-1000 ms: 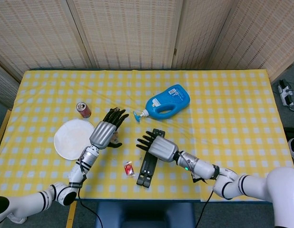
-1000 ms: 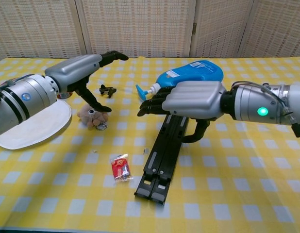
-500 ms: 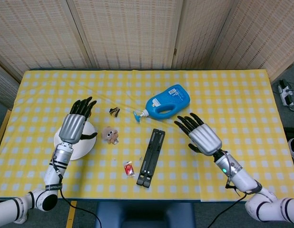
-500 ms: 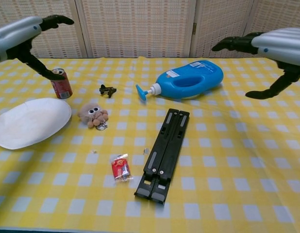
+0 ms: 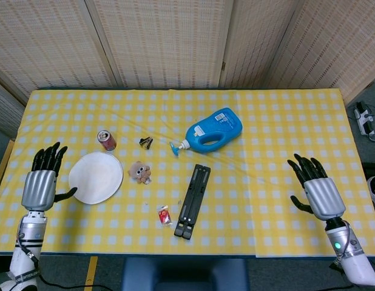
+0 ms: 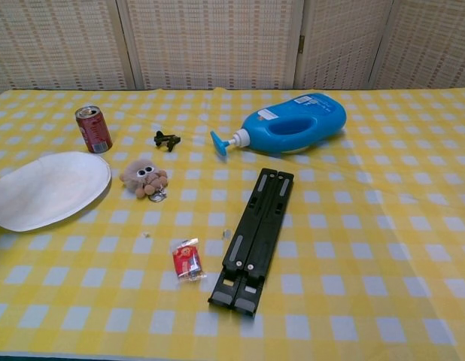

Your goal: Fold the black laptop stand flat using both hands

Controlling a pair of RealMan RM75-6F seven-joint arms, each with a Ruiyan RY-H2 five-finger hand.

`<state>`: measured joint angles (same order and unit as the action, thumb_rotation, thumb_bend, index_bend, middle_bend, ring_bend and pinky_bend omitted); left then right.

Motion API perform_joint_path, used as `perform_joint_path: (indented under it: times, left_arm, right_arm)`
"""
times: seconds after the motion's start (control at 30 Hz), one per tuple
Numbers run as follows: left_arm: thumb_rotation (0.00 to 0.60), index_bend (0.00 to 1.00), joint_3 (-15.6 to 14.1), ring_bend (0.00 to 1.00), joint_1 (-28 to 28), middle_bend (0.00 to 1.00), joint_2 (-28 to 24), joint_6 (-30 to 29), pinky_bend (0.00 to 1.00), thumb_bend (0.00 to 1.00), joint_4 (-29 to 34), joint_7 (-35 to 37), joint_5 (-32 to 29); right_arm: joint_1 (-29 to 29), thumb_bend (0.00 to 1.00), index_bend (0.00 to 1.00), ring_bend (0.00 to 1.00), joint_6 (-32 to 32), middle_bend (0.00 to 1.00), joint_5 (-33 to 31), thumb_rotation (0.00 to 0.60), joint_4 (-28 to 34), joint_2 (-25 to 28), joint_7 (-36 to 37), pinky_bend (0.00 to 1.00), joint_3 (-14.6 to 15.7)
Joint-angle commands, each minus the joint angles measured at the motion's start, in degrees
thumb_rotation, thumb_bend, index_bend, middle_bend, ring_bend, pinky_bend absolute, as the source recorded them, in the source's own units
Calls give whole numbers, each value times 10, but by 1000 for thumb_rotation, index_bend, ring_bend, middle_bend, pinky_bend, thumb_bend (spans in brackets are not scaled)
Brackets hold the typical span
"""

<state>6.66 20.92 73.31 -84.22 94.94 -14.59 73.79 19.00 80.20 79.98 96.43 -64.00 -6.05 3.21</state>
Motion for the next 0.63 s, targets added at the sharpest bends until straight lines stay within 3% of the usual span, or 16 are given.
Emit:
perform_joint_path:
  times: [0.03, 0.3, 0.63]
  left_arm:
    - [600, 0, -27, 0, -33, 0, -14, -36, 0, 153, 16, -10, 31]
    - [600, 0, -59, 0, -91, 0, -16, -97, 0, 154, 37, -23, 79]
    - [600, 0, -58, 0, -107, 0, -12, -83, 0, 153, 47, -46, 80]
  right_arm:
    - [-33, 328, 0, 0, 25, 0, -4, 600, -6, 4, 26, 0, 5]
    - [-94, 327, 0, 0, 101, 0, 9, 600, -38, -23, 25, 0, -7]
    - [-121, 327, 0, 0, 117, 0, 17, 600, -62, -45, 15, 0, -24]
